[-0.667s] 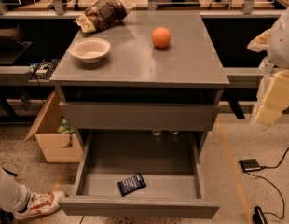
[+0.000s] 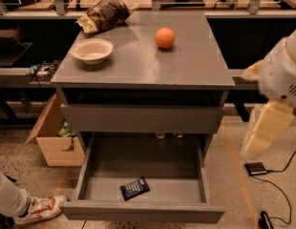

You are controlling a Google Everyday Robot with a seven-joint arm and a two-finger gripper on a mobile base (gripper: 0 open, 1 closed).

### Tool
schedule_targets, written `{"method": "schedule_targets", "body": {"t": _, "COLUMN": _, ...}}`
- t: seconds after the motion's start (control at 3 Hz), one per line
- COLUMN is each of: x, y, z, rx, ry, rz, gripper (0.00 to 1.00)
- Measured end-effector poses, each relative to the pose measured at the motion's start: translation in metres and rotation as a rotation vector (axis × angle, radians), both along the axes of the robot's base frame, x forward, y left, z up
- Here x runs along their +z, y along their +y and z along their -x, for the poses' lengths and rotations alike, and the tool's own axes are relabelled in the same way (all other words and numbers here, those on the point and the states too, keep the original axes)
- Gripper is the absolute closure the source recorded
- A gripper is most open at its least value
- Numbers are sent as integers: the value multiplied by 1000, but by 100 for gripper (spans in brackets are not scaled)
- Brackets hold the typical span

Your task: Pick rxbar blueberry from middle drawer and place on counter

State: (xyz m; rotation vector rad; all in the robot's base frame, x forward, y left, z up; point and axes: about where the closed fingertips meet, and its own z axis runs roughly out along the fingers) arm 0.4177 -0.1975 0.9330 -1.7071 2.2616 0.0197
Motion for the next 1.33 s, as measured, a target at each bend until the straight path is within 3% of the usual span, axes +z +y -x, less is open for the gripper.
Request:
{"method": "schedule_targets", "body": {"t": 0.67, "x": -125, "y": 81, "z": 27, "rx": 54, "ry": 124, "rz": -138, "gripper": 0}}
{"method": "schedule_targets", "body": {"t": 1.0, "x": -181, "y": 124, "z": 25, "rx": 54, "ry": 148, "rz": -218, "gripper": 0}}
{"method": "schedule_targets", "body": {"t": 1.33, "x": -180, "y": 131, "z": 6, "rx": 36, "ry": 72, "rz": -240, "gripper": 0}}
